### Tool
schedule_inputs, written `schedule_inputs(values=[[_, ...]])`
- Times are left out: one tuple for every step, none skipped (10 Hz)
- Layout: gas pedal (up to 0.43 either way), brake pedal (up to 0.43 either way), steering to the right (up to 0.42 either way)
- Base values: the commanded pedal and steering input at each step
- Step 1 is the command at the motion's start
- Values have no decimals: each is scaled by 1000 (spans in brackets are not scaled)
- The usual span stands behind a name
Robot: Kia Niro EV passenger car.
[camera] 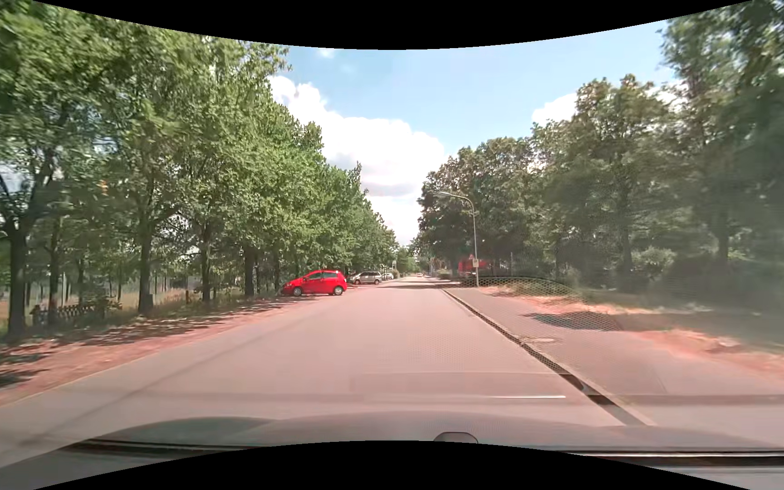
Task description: Follow the waypoints while adhering to traffic rules and regulations
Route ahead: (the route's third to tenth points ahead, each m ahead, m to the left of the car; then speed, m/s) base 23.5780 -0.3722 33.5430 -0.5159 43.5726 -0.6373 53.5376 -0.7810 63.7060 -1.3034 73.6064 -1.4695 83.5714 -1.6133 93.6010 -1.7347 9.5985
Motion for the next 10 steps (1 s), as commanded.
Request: schedule_inputs(values=[[20, 0, -3], [20, 0, -3], [20, 0, -3], [20, 0, -3], [20, 0, -4], [20, 0, -4], [20, 0, -4], [20, 0, -4], [20, 0, -4], [28, 0, -4]])
